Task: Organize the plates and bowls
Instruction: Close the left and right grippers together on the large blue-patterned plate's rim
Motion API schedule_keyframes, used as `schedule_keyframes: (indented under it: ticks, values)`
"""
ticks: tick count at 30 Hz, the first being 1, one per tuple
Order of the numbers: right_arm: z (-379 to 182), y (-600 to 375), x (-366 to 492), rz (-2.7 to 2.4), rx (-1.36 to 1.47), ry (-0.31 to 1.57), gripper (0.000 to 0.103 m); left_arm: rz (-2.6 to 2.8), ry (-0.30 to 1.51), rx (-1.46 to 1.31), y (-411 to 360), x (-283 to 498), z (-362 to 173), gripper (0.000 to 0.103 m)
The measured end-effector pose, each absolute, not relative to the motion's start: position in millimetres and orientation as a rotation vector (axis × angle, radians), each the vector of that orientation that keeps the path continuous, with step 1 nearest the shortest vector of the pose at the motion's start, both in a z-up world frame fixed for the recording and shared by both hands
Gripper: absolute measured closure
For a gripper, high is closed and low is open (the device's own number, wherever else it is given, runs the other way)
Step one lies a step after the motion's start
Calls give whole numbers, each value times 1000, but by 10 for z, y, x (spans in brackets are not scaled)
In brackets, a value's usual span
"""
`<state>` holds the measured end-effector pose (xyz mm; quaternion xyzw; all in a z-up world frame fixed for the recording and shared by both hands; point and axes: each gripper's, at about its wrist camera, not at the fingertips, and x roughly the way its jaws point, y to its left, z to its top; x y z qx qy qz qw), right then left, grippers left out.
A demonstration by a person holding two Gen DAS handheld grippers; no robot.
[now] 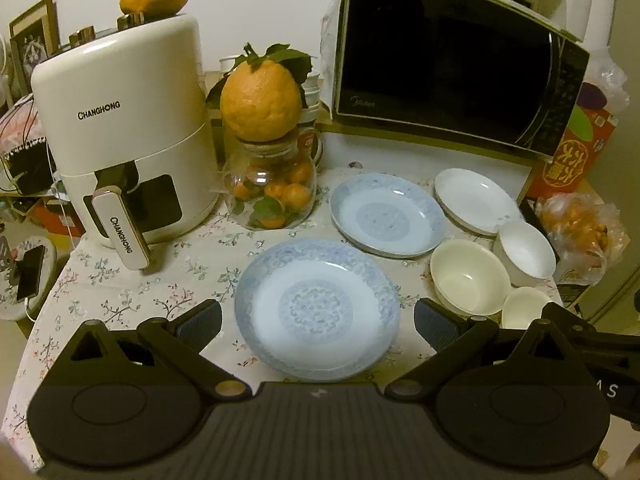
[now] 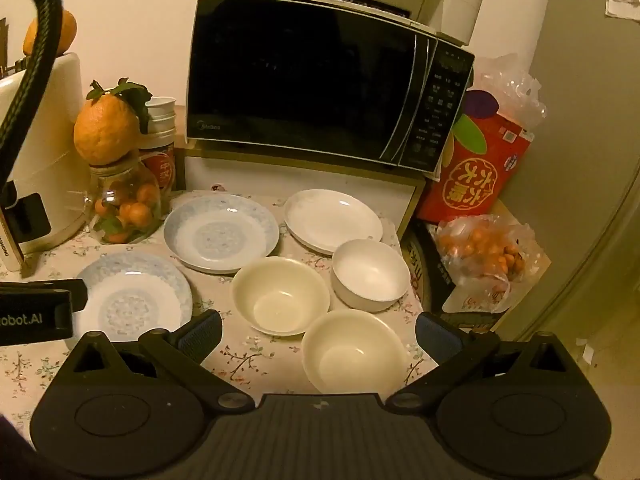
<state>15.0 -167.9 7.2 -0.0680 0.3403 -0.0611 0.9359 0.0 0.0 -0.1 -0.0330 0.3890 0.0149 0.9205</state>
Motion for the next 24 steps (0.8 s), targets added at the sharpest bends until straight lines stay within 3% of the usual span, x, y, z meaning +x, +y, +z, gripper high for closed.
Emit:
schedule_keyframes:
  ticks: [15,24]
  values:
    - [-116,-1543,346,-112,-146,736,2,57,824,-102,253,119,-91,0]
    - [-249,-1526,541,-30,-75,853,3,94,871,-94,342,244,-245,1]
